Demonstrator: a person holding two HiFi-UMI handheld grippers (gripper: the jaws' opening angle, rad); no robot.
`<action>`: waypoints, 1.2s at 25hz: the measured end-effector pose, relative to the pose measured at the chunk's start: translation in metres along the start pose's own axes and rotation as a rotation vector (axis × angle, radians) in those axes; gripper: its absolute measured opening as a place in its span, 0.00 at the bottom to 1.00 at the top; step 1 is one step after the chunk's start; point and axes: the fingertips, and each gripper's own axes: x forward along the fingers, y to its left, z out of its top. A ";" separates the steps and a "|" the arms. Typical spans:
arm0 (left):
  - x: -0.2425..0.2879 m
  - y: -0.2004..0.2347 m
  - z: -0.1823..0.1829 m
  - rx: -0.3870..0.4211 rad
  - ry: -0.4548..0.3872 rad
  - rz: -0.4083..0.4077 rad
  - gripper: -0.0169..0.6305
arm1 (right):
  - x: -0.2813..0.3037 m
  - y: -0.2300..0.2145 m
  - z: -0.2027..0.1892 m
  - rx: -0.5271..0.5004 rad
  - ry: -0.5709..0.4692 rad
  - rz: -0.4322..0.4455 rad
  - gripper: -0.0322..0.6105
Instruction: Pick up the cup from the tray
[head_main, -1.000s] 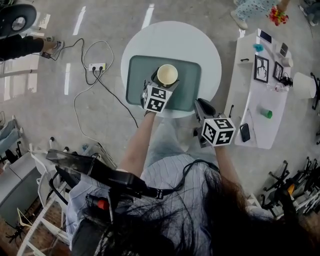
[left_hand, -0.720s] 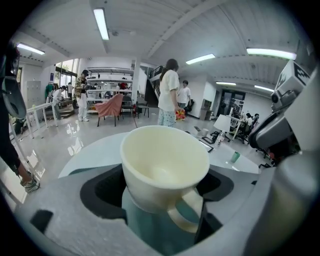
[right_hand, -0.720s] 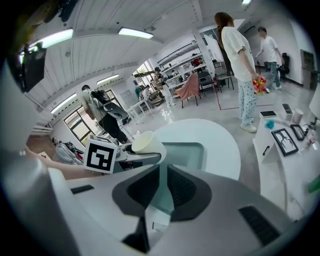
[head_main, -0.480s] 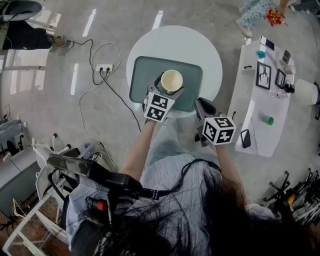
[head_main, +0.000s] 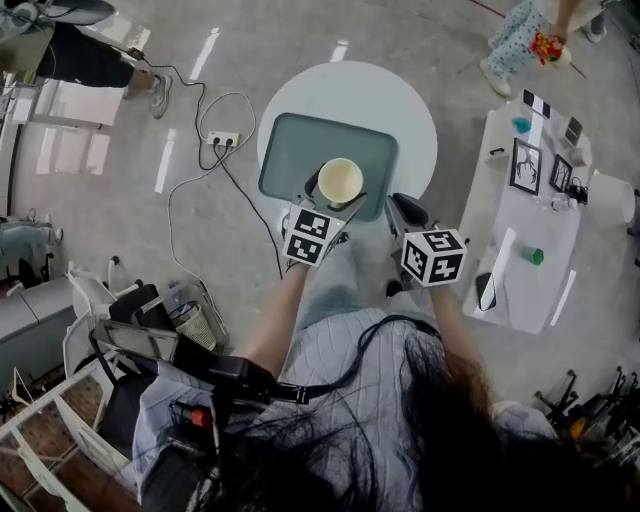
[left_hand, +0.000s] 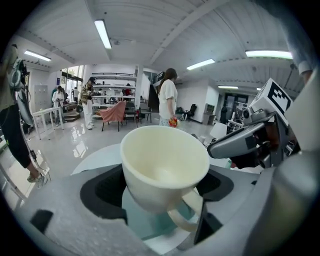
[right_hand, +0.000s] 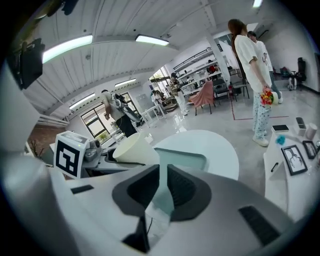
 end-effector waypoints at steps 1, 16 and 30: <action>-0.004 -0.006 0.000 -0.008 -0.005 0.012 0.70 | -0.004 0.000 0.000 -0.006 -0.004 0.010 0.15; -0.061 -0.108 -0.024 -0.125 -0.091 0.148 0.70 | -0.095 0.003 -0.051 -0.087 -0.034 0.121 0.15; -0.133 -0.201 -0.052 -0.165 -0.153 0.274 0.70 | -0.178 0.025 -0.105 -0.154 -0.045 0.226 0.15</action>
